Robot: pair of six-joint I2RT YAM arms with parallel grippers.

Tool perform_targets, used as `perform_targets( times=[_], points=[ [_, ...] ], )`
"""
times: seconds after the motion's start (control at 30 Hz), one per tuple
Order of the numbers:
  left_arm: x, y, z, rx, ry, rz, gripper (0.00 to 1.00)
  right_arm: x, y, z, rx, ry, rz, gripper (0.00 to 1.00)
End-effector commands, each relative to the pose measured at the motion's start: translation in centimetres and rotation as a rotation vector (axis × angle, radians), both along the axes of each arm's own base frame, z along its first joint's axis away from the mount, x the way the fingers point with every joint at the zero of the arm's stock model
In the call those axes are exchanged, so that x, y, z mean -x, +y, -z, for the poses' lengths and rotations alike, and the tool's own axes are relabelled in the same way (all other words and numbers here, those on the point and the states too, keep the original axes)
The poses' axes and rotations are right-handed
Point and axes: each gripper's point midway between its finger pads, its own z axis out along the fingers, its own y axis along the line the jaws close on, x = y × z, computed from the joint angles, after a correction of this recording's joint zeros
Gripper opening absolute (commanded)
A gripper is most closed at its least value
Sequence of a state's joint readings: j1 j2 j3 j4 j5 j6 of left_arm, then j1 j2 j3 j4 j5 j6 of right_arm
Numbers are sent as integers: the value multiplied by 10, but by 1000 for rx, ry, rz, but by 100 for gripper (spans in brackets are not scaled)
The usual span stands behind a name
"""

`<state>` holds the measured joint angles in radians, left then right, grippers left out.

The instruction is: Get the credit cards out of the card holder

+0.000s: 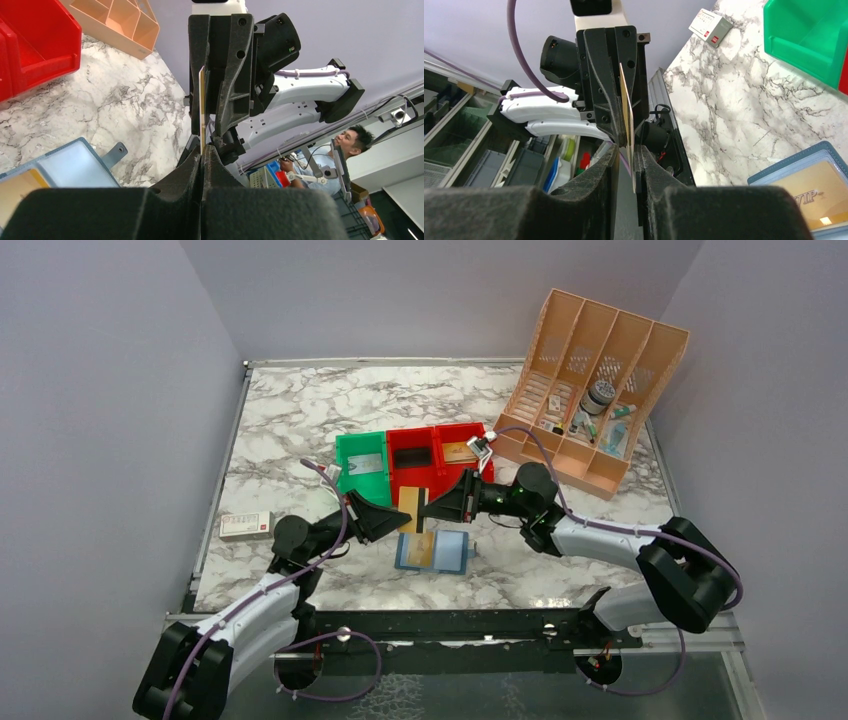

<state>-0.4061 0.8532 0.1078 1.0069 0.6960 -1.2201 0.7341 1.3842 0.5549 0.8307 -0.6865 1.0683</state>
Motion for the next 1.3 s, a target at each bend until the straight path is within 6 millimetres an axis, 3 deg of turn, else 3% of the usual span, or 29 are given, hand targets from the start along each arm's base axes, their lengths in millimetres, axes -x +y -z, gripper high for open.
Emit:
perform_targets(
  times=[0.0, 0.2, 0.37, 0.53, 0.73, 0.87, 1.07, 1.27],
  points=[
    [7, 0, -9, 6, -51, 20, 0, 0, 7, -16, -39, -59, -38, 19],
    [9, -2, -13, 7, -62, 34, 0, 1, 10, -17, -61, -62, -64, 19],
    [9, -3, -12, 3, -64, 40, 0, 2, 10, -18, -61, -70, -65, 10],
    [10, -7, -13, 0, -70, 52, 0, 2, 9, -18, -61, -68, -67, 13],
    [9, -8, -14, 0, -71, 49, 0, 3, 7, -21, -67, -80, -58, 2],
    [9, -8, -14, 1, -70, 46, 0, -2, 5, -17, -32, -87, -11, 1],
    [6, -8, -7, -24, -59, 38, 39, -8, 0, -17, 4, -105, 43, 1],
    [-4, -7, 13, -104, -11, -7, 79, -17, -6, -10, 74, -121, 113, 1]
  ],
)
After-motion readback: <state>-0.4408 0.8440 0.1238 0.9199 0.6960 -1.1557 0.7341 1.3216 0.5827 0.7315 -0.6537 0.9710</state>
